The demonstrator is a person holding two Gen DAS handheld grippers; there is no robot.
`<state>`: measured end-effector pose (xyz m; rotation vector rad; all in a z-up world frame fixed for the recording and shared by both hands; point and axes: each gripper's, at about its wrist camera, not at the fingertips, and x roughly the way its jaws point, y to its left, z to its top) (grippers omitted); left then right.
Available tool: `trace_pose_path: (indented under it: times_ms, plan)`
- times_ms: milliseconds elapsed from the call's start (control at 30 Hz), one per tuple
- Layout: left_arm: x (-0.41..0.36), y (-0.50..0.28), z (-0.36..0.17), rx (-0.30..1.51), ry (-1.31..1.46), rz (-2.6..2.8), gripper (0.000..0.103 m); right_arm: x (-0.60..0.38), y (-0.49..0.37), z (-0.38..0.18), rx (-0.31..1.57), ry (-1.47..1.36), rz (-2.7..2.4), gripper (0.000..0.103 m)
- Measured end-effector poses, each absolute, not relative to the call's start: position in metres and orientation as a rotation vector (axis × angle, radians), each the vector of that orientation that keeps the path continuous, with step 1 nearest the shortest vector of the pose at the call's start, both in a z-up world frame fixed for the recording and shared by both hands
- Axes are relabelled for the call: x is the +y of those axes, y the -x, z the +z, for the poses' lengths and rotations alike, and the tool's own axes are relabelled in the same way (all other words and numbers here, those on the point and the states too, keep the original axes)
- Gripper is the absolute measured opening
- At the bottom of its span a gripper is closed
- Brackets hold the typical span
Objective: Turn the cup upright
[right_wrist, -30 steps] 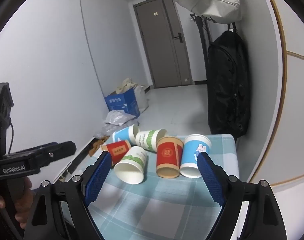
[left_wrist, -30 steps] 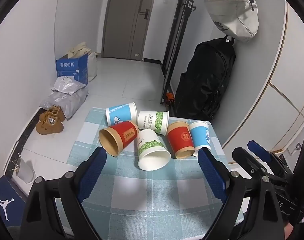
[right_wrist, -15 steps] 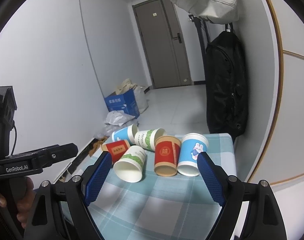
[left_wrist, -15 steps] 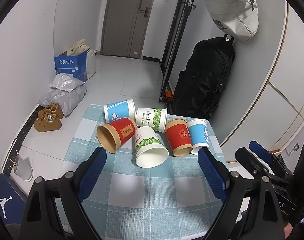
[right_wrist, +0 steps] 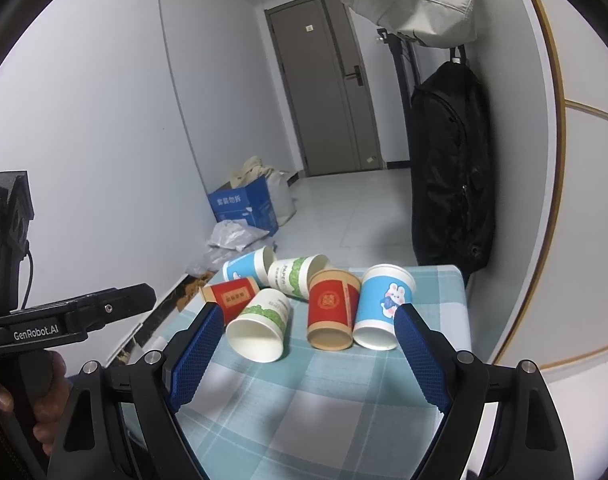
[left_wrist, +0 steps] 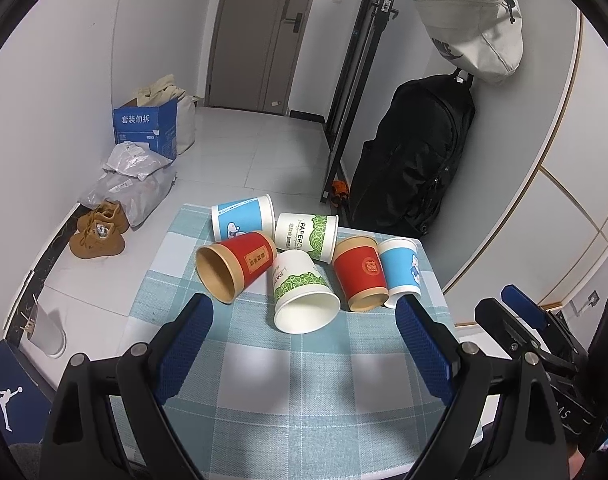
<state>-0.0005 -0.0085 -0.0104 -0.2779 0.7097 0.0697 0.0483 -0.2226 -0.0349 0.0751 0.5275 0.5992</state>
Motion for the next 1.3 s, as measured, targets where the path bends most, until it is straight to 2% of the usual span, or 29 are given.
trace_pose_path:
  times_ms: [933,1300]
  plan:
    - [-0.008,-0.002,-0.012,0.731,0.29,0.074,0.09,-0.22,-0.05,-0.038,0.554,-0.082,0.6,0.087]
    - [0.01,-0.054,-0.042,0.917,0.496,0.009,0.09,-0.234,-0.063,-0.029,0.575,-0.181,0.565,0.091]
